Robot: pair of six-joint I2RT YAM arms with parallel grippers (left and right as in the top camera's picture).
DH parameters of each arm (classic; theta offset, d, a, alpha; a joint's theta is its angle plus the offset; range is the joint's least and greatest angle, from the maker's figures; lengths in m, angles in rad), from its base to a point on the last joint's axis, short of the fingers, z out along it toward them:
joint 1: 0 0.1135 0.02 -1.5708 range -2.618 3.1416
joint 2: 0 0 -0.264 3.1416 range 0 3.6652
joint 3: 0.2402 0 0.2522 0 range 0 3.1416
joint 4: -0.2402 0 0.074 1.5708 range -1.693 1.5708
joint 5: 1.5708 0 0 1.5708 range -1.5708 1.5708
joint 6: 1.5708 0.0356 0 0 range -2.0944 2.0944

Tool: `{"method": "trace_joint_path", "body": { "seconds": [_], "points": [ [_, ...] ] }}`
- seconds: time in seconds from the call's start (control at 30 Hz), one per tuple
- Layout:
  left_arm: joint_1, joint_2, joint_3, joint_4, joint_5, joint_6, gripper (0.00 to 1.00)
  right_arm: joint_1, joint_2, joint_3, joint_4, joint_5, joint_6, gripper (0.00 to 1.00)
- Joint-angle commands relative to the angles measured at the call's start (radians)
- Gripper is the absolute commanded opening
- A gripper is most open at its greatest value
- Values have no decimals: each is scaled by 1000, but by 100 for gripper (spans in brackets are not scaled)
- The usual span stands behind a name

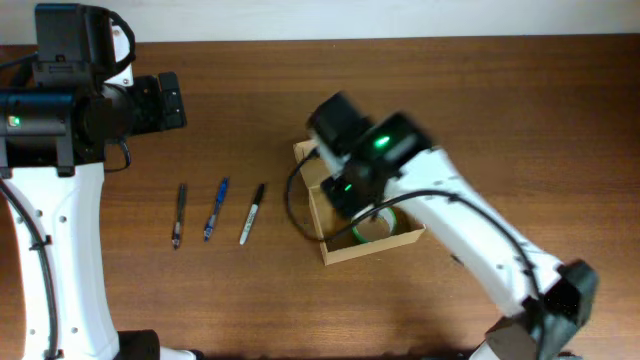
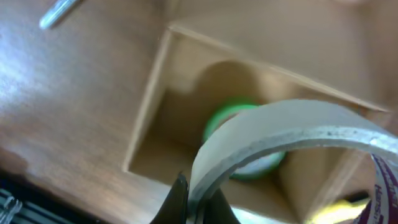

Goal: Pack container
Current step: 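Carry the white masking tape over the box, then lower the masking tape into the box and release it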

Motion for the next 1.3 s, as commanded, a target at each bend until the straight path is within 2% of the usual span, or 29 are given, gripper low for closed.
{"method": "trace_joint_path", "body": {
  "seconds": [0.0,0.2,0.37,0.9,1.27],
  "points": [
    [3,6,14,-1,16,16,99,35,6,-115,71,-66,36,4],
    [3,6,14,-4,18,16,99,38,6,-304,171,-98,35,4],
    [3,6,14,-4,18,16,99,38,6,-366,208,-99,35,4],
    [3,6,14,-6,18,16,99,38,6,-365,312,-278,24,4],
    [3,6,14,-8,18,16,99,37,6,-330,342,-278,5,4]
  ]
}}
